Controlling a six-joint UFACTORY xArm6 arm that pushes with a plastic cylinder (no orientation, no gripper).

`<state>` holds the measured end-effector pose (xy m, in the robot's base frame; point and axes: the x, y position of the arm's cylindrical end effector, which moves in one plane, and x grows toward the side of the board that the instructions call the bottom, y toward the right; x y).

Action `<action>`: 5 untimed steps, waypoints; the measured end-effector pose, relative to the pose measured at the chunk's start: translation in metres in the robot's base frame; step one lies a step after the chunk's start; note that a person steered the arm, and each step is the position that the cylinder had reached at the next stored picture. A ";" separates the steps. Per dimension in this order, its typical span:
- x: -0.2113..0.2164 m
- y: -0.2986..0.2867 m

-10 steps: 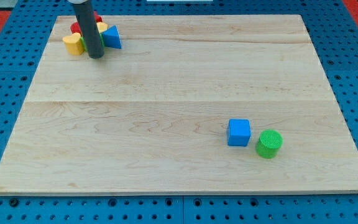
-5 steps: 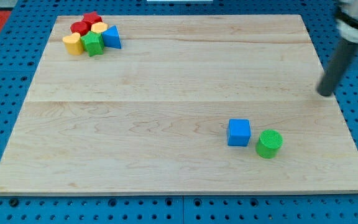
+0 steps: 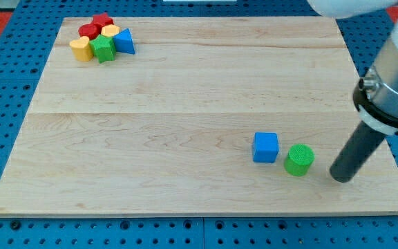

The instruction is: Slide the green circle and blue cube towards left and up

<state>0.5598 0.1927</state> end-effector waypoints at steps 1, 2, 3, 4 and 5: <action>-0.011 -0.032; -0.028 -0.074; -0.047 -0.107; -0.063 -0.152; -0.083 -0.194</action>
